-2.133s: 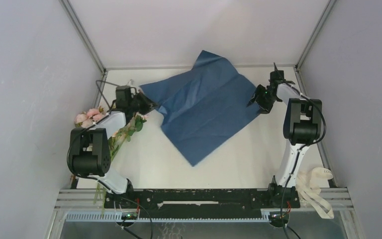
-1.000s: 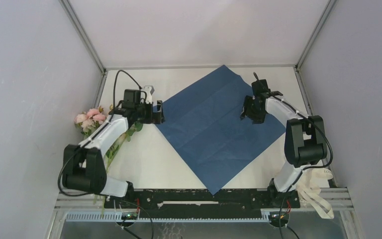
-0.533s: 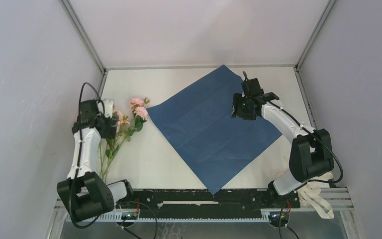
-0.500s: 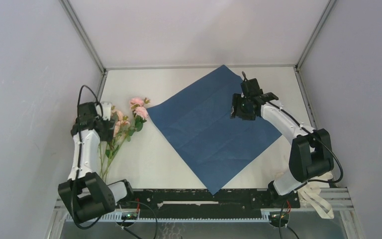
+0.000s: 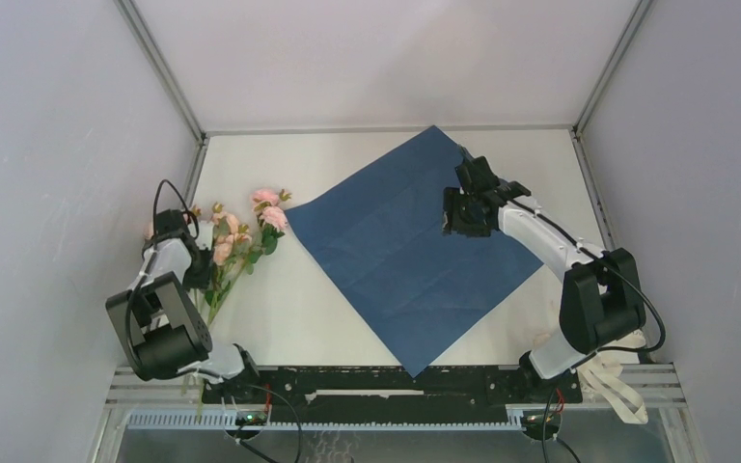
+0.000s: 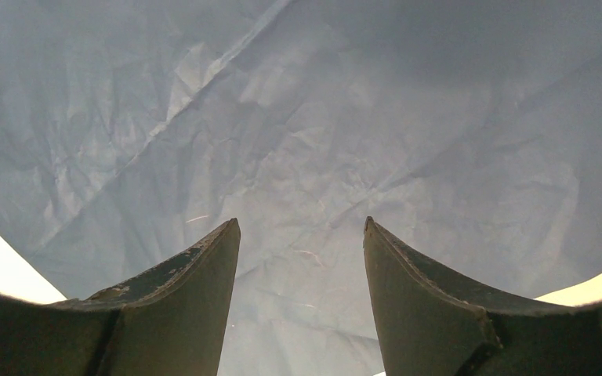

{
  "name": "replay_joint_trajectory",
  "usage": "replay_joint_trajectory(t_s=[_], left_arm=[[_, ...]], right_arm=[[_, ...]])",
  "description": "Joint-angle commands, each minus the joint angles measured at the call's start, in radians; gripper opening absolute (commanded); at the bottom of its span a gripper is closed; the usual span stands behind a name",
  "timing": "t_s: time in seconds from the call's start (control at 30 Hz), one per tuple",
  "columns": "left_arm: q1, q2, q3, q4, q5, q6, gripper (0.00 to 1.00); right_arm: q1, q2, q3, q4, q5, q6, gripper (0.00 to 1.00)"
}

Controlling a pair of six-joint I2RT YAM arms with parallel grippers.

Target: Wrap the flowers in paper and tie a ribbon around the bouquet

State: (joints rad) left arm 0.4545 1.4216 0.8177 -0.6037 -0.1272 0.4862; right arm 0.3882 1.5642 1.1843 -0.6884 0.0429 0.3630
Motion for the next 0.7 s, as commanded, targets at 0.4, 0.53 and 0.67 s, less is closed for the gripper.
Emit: replay_joint_trajectory(t_s=[0.4,0.53,0.67], left_arm=[[0.031,0.155,0.096,0.099,-0.041,-0.072,0.35],[0.036,0.179,0.111,0.089,-0.02,-0.093,0.2],[0.054,0.123,0.105,0.076,0.037,-0.134,0.0]], right_arm=[[0.011,0.016,-0.008,0.01,0.034,-0.029,0.68],[0.011,0.013,-0.008,0.006,0.034,-0.033,0.69],[0.012,0.004,-0.008,0.002,0.035,-0.035,0.68]])
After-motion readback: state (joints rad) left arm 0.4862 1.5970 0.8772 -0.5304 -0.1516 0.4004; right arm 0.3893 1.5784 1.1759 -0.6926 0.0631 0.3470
